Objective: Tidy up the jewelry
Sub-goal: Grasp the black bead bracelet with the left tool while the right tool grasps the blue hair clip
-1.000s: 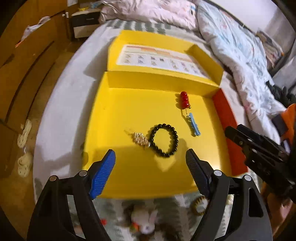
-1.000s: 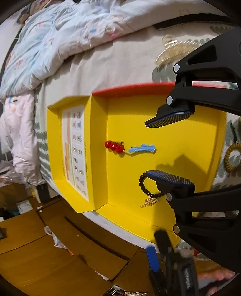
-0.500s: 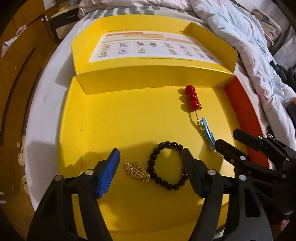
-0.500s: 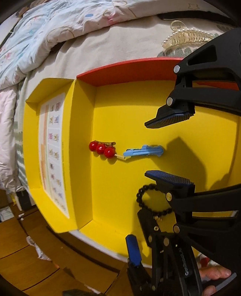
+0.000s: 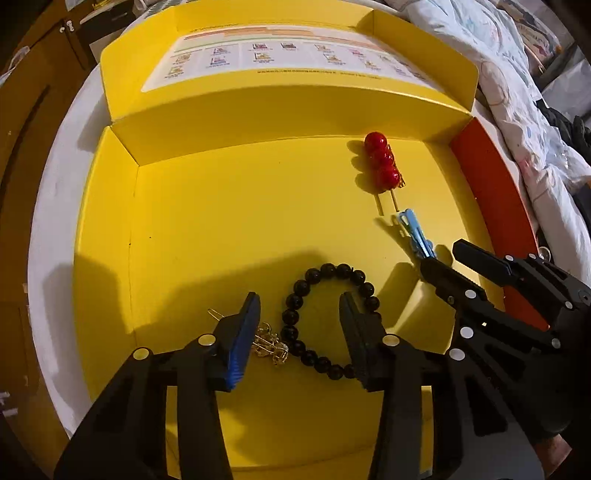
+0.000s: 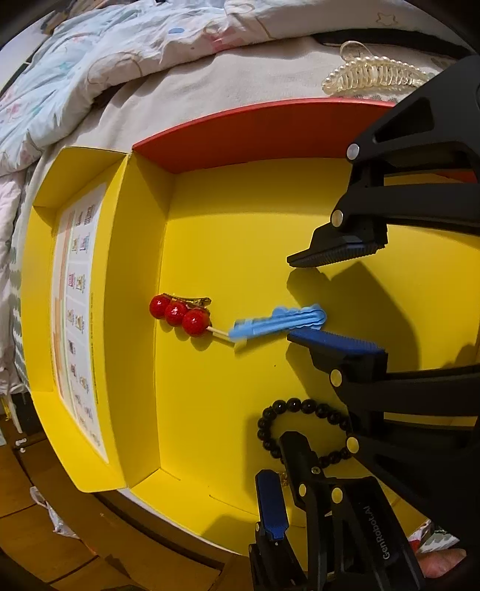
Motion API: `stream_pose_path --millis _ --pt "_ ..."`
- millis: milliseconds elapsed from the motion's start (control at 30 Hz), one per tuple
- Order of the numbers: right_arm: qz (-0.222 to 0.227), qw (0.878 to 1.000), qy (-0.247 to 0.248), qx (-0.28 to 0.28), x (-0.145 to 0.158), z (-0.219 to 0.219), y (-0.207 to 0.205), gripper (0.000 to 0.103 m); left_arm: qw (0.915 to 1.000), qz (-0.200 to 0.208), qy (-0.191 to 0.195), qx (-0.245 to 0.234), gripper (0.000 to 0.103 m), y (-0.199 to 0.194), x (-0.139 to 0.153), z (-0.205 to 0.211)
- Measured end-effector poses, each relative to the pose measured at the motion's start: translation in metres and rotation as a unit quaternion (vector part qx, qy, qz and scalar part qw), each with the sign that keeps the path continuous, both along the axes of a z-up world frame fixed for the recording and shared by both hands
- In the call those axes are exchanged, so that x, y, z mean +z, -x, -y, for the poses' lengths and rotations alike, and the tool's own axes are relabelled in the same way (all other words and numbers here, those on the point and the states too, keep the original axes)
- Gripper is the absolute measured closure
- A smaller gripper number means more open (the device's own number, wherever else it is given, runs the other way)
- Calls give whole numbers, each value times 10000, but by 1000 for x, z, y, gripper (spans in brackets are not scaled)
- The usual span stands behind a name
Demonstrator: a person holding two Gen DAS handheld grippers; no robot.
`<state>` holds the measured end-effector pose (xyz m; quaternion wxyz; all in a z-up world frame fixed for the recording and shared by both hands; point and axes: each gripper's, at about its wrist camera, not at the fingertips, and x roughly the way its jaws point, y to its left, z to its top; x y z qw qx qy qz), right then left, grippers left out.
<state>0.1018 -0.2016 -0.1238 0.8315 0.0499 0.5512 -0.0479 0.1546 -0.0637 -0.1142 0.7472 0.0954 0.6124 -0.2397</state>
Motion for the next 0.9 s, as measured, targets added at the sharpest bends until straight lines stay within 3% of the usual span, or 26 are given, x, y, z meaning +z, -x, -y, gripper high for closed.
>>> stream_pose_path --millis 233,333,400,600,900 --pt "35 10000 40 -4 -2 0 -1 73 10000 -24 47 -42 61 1 -6 -2" --pt "32 10000 10 34 -2 -2 0 82 9999 116 -72 -97 72 3 -6 2" --pt "29 10000 48 27 -2 -2 1 86 9999 101 -61 -115 74 2 -6 4" --pt "40 9999 -109 -27 -2 3 2 86 9999 91 -40 -128 91 1 -6 6" --pt "181 9990 -404 -81 9 13 7 87 9998 0 215 47 93 -5 -4 -2"
